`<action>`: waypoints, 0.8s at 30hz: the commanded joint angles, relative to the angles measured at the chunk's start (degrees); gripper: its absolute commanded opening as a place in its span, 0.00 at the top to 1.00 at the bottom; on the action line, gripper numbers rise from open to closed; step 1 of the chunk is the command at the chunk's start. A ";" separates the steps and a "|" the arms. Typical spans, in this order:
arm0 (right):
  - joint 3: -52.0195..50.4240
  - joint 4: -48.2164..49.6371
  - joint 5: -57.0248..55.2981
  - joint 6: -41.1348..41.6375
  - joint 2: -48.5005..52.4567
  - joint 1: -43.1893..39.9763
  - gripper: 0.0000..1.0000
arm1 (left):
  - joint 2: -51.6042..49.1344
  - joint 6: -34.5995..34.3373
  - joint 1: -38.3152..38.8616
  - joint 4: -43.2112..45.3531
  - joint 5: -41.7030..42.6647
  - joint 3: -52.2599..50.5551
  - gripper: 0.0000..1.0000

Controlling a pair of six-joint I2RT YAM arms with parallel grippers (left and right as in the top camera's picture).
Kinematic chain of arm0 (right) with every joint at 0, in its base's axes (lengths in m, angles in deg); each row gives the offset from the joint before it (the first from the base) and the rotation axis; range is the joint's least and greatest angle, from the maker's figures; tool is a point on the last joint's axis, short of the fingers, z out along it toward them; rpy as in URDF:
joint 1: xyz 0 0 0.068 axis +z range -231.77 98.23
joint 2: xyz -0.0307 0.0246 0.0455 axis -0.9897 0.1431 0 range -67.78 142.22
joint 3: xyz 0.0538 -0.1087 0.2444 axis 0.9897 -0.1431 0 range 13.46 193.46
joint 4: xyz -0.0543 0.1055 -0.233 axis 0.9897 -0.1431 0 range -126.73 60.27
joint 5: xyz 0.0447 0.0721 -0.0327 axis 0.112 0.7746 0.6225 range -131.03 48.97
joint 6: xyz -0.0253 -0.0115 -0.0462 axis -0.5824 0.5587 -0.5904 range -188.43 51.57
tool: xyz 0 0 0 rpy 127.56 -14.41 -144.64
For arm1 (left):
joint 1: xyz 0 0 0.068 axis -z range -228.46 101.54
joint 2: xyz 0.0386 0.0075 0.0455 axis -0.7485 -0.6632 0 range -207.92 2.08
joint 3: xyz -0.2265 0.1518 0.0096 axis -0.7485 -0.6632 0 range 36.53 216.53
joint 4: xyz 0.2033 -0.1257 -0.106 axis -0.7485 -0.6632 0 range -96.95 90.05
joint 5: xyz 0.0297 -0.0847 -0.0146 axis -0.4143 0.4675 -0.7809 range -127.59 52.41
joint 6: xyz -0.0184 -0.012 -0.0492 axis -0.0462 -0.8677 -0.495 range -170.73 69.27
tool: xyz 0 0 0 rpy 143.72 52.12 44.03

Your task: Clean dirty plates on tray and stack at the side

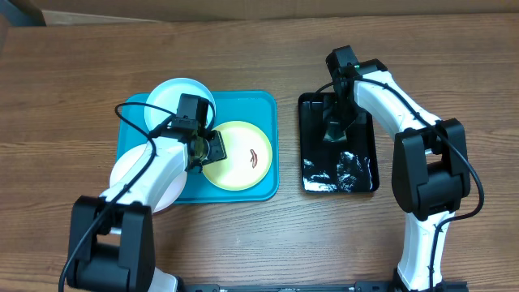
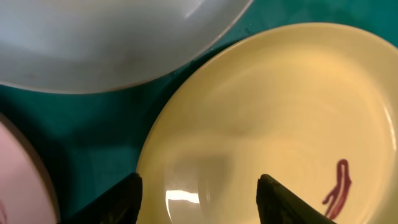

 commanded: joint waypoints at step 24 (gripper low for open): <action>-0.52 -0.20 -0.46 -0.17 -1.53 -0.02 0.88 | -3.41 3.52 0.04 -5.84 -5.40 7.85 0.59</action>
